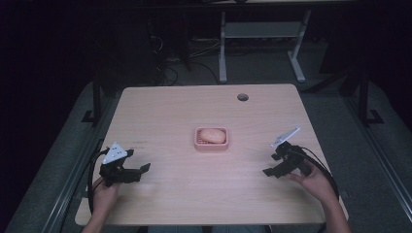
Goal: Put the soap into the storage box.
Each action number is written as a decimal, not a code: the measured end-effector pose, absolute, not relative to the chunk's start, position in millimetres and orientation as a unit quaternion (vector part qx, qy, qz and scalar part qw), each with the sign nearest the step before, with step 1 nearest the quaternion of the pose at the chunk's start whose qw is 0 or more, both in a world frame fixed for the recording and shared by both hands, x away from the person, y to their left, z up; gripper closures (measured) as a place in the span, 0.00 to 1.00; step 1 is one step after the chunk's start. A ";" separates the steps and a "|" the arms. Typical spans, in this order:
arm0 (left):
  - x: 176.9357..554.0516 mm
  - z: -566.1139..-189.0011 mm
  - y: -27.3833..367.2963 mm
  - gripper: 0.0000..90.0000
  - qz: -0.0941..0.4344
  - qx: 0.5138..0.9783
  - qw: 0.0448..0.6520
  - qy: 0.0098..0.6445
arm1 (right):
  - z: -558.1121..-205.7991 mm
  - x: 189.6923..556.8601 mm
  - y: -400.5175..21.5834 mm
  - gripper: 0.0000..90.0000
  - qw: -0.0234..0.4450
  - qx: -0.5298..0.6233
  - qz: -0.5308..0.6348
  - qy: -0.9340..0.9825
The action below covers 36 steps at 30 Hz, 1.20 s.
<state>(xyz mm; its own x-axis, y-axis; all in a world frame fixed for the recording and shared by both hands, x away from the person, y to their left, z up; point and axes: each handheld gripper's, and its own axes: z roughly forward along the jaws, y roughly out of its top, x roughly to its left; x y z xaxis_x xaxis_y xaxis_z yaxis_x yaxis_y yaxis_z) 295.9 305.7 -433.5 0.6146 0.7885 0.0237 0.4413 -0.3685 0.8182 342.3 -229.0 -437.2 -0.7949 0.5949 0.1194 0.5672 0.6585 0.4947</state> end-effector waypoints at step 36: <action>295.8 -434.2 301.8 0.16 0.213 0.798 0.418 0.379 | -444.9 285.5 -256.8 0.27 0.062 0.358 0.320 0.875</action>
